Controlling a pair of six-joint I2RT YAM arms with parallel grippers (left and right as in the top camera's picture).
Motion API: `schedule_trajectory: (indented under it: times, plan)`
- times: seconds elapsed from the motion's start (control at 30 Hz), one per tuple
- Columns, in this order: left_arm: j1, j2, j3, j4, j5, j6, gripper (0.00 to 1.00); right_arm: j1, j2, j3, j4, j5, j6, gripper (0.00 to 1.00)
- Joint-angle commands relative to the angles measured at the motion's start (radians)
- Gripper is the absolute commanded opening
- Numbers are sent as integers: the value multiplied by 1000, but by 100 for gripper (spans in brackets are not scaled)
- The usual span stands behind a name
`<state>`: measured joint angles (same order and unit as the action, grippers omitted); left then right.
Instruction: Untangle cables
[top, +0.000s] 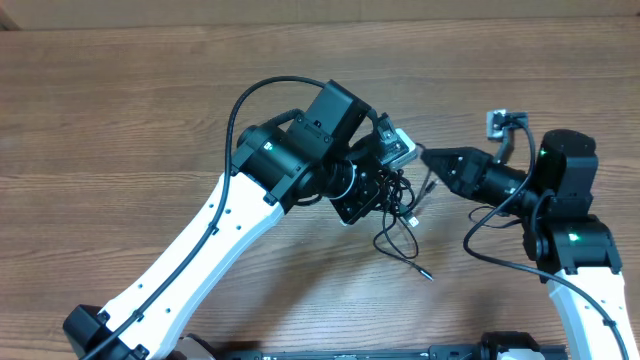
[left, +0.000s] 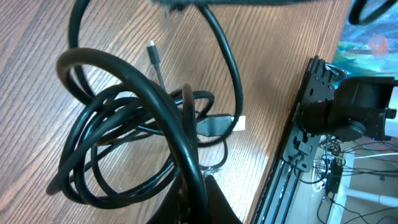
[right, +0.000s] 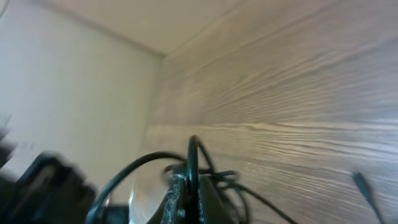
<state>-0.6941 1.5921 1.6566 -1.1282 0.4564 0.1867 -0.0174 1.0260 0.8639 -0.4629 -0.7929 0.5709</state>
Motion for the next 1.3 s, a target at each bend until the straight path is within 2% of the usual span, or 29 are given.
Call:
schedule_trajectory:
  times: [0.0,0.17,0.33,0.53,0.83,1.0,1.1,1.13,1.23,1.27]
  plan:
    - [-1,4,1,-2,20,27,4,-61,-3,1,-46,159,71,4]
    - [-1,4,1,-1,15,27,4,-145,-3,1,-206,316,114,4]
    - [-1,4,1,14,15,27,4,-205,-3,1,-302,348,94,4]
    - [-1,4,1,45,15,40,4,-208,-3,1,-378,349,-2,4]
    - [-1,4,1,118,19,85,4,-208,-3,1,-523,430,-12,4]
    - [-1,4,1,140,144,230,4,-208,-3,1,-514,338,-89,4]
    - [-2,4,1,119,234,335,4,-208,-3,1,-477,240,-187,14]
    - [-2,4,1,107,251,369,4,-208,-3,1,-467,212,-218,20]
    - [-2,4,1,78,253,421,4,-208,-3,1,-462,158,-312,47]
    - [-2,4,1,72,250,427,4,-208,-3,1,-462,159,-323,50]
